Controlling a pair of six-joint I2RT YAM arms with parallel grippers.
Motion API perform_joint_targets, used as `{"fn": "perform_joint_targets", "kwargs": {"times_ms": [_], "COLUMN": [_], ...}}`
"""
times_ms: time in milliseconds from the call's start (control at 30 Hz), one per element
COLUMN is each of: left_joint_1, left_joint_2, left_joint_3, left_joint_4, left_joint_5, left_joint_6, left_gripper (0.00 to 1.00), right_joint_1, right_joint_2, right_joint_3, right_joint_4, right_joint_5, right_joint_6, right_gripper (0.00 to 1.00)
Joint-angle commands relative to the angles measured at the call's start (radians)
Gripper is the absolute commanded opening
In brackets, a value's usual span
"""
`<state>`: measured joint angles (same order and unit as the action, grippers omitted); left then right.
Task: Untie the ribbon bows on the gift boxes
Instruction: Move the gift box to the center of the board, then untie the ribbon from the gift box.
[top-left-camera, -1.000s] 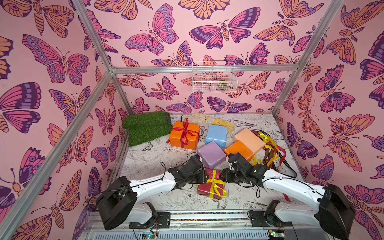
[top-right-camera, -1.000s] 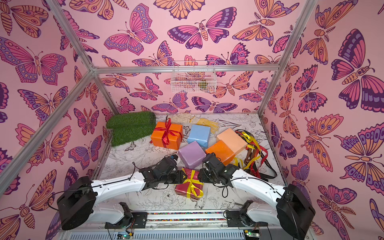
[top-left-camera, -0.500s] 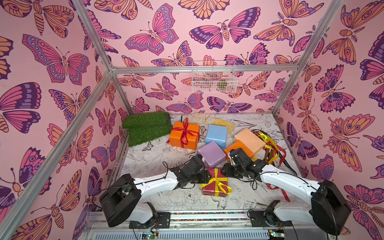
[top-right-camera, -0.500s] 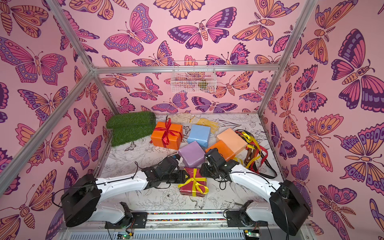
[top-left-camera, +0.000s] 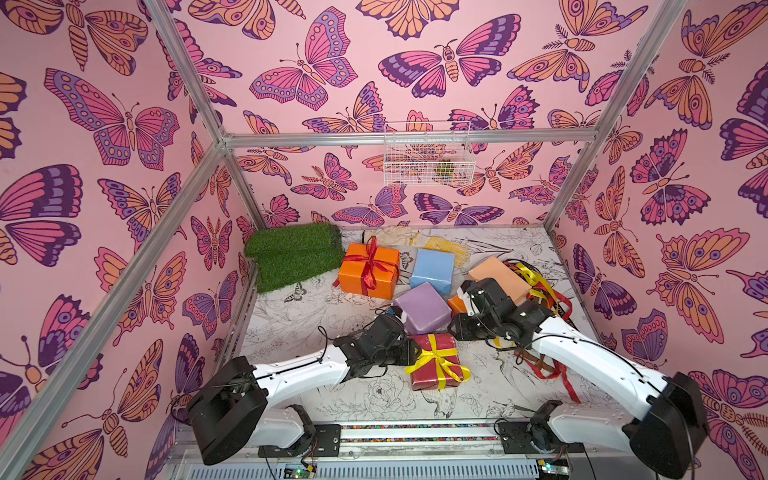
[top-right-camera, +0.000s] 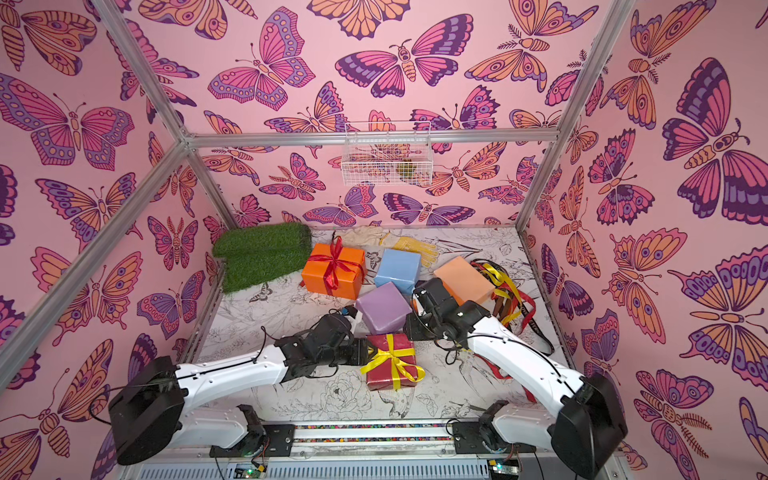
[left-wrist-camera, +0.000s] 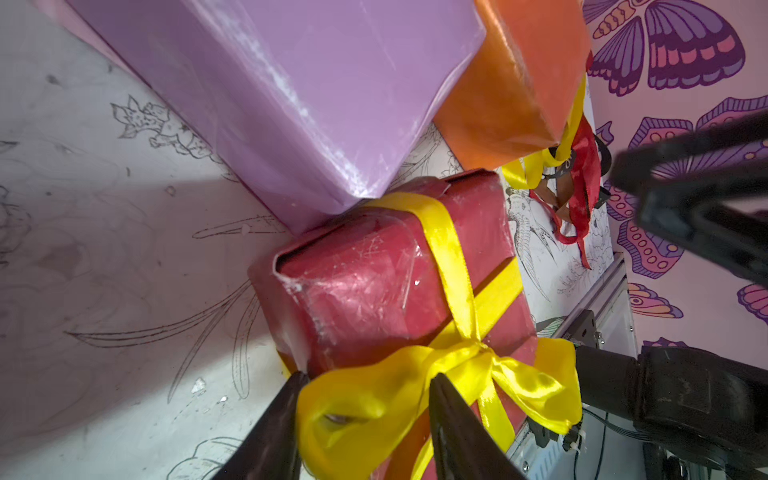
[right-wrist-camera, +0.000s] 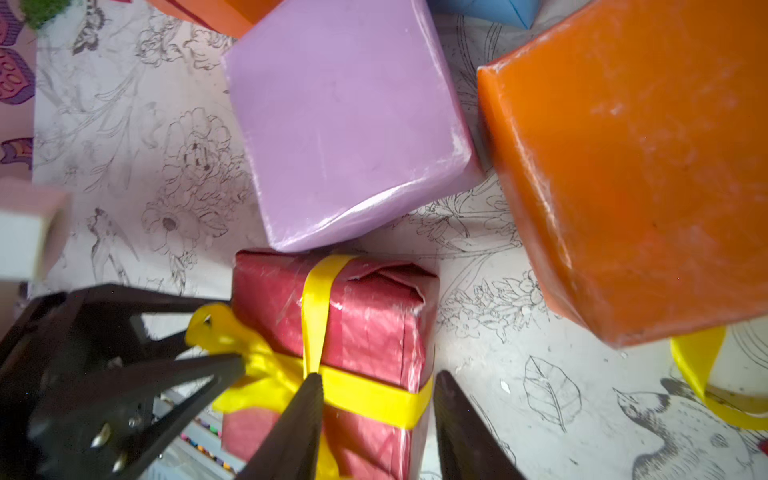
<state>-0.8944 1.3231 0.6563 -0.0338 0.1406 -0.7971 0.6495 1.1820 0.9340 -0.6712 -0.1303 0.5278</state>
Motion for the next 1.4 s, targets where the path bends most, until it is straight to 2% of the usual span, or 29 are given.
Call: {"fn": "perform_joint_targets", "kwargs": {"times_ms": [0, 133, 267, 467, 1100, 1367], "left_joint_1": [0.015, 0.015, 0.015, 0.017, 0.017, 0.017], "left_joint_2": [0.011, 0.041, 0.046, 0.055, 0.063, 0.064], "left_joint_3": [-0.001, 0.015, 0.017, 0.017, 0.013, 0.013], "left_joint_4": [-0.014, -0.014, -0.014, -0.012, -0.013, -0.014], "left_joint_5": [0.008, 0.026, 0.027, 0.019, 0.019, 0.020], "left_joint_6": [0.040, 0.051, 0.054, 0.056, 0.050, 0.049], "left_gripper": [0.50, 0.50, 0.50, 0.50, 0.50, 0.50], "right_joint_1": [0.022, 0.063, 0.145, 0.224, 0.226, 0.226], "right_joint_2": [-0.078, -0.107, -0.111, -0.103, -0.050, -0.029], "right_joint_3": [-0.001, -0.047, -0.084, -0.128, -0.138, -0.138], "right_joint_4": [-0.144, -0.147, -0.104, -0.039, -0.052, -0.004], "right_joint_5": [-0.098, -0.168, -0.200, -0.247, -0.111, -0.146], "right_joint_6": [-0.068, -0.058, -0.031, 0.014, 0.005, 0.013], "right_gripper": [0.45, 0.36, 0.31, 0.31, 0.33, 0.33]}}
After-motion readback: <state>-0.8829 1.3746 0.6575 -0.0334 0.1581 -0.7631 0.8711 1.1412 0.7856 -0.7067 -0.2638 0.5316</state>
